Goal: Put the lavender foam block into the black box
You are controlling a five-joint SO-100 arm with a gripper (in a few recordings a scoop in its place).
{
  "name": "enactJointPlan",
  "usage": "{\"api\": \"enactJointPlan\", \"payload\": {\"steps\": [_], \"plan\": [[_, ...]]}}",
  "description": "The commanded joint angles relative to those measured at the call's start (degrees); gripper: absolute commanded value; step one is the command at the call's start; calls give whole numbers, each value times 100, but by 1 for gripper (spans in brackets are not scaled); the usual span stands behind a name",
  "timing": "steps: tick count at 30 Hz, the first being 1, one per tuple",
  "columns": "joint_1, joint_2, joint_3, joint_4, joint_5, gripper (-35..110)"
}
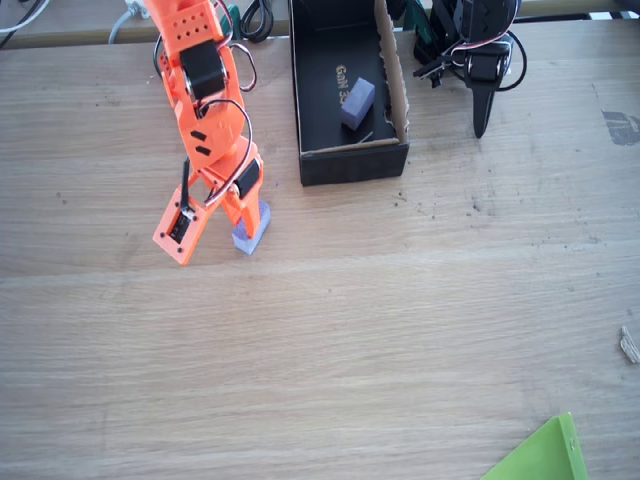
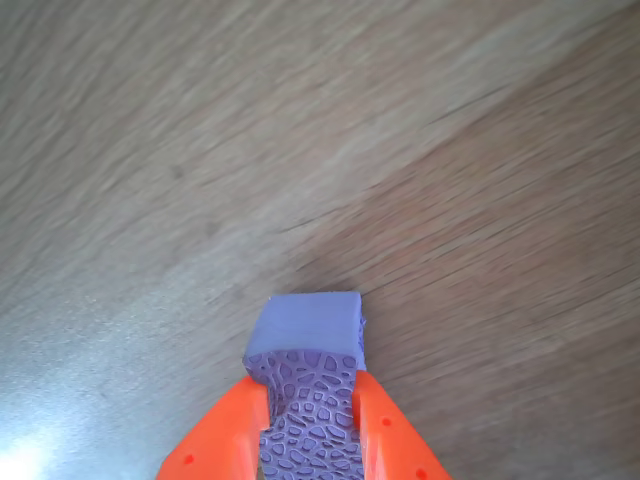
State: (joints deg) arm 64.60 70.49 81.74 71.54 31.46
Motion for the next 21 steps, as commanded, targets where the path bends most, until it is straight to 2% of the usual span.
{"api": "enactJointPlan", "payload": {"steps": [1,9,21], "plan": [[53,97,-229,79,123,0],[-299,1600,-185,1283,-158,0],[-1415,4175,-88,2988,18,0]]}}
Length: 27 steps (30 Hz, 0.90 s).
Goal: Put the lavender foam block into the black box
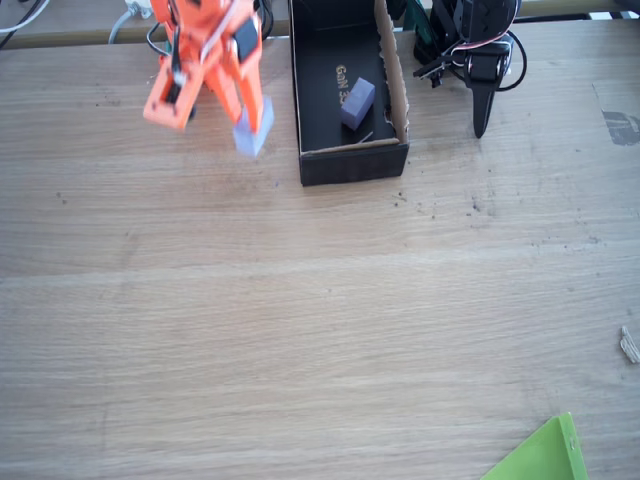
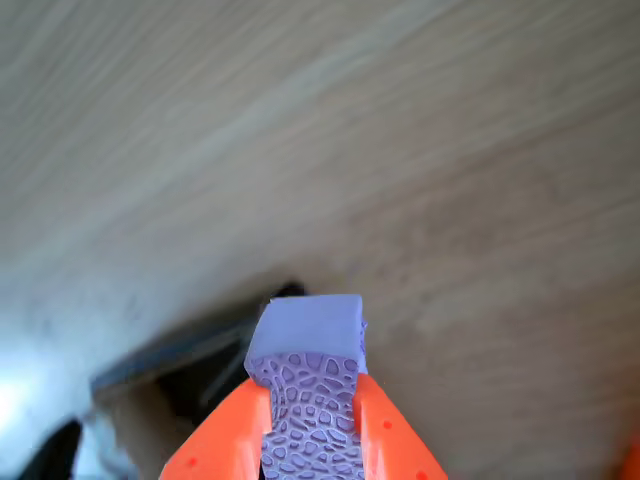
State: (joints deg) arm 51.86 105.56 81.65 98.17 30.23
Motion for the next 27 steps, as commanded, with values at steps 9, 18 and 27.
{"api": "enactJointPlan", "payload": {"steps": [9,18,27], "plan": [[-1397,1116,62,202,149,0],[-3428,-729,-949,-1011,-554,0],[-3841,-1564,-1784,-914,-281,1]]}}
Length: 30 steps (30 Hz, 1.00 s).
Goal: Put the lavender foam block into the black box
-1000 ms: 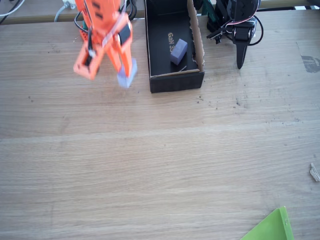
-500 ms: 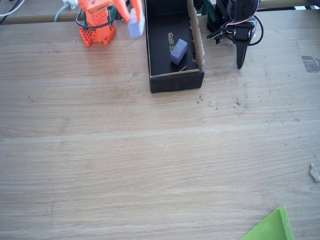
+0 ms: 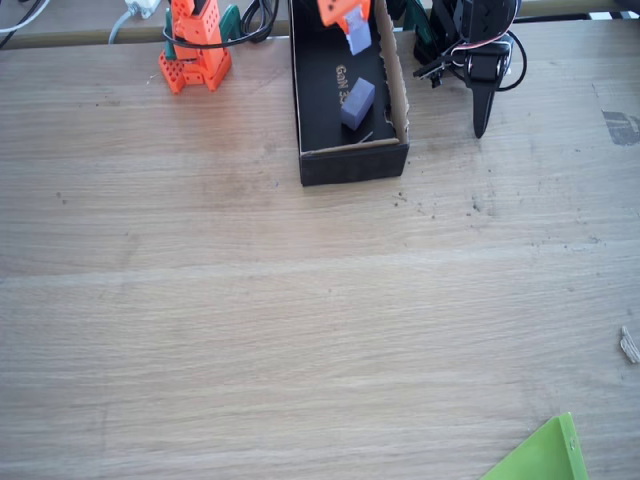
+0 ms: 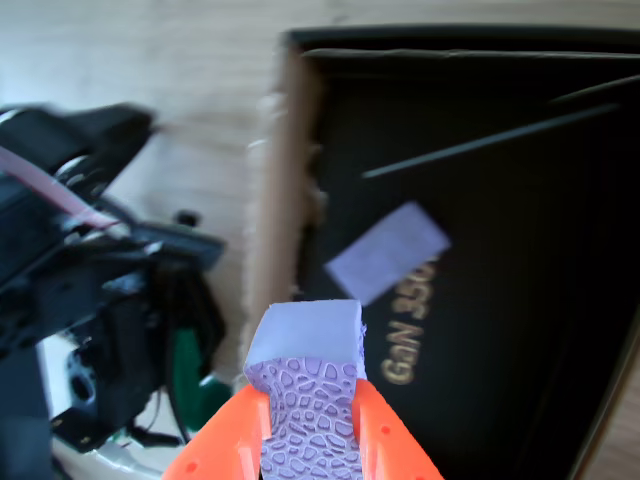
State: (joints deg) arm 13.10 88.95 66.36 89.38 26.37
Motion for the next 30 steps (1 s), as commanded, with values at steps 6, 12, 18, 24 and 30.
{"api": "enactJointPlan", "payload": {"steps": [6,12,18,24,30], "plan": [[44,439,97,-62,-132,27],[26,791,475,-158,-264,39],[457,1503,1090,-185,185,24],[1793,2505,1811,70,466,17],[3208,3445,2030,782,-70,21]]}}
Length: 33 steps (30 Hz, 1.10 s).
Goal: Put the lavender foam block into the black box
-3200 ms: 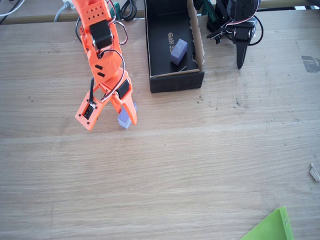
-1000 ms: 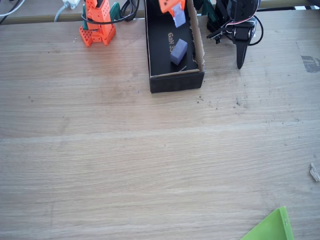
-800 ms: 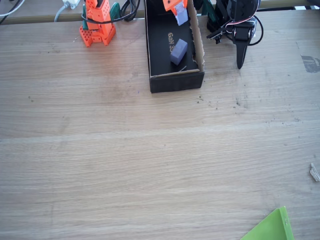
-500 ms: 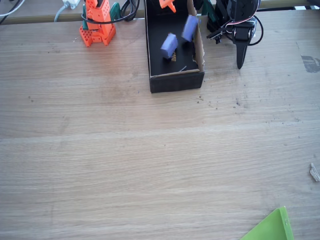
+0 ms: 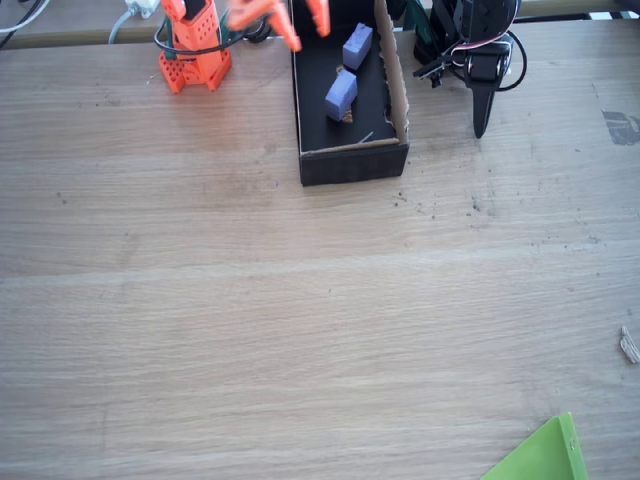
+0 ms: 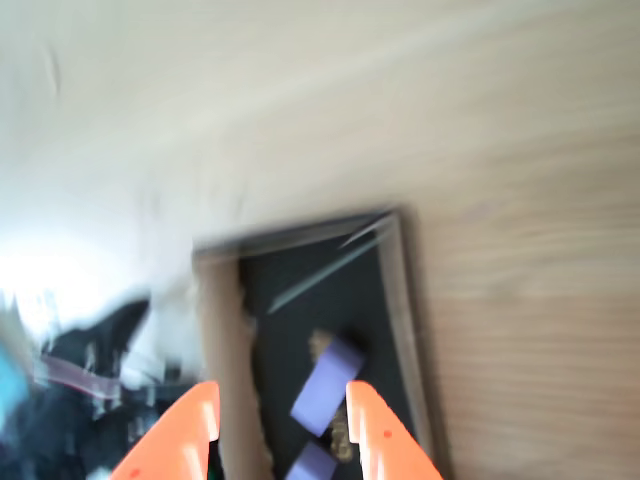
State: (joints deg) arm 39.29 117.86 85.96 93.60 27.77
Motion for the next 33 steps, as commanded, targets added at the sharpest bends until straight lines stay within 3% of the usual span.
{"api": "enactJointPlan", "payload": {"steps": [1,8,12,15,18,23,27,33], "plan": [[765,747,141,413,-360,22],[2742,1890,853,413,-861,15],[3445,2021,1345,-79,-220,0],[3604,2531,2320,-1151,246,0],[3823,2988,3604,-2672,-9,0],[3981,3577,5555,-4307,-694,0],[3990,4122,6803,-4913,-932,0],[3955,5036,7734,-4509,-448,0]]}}
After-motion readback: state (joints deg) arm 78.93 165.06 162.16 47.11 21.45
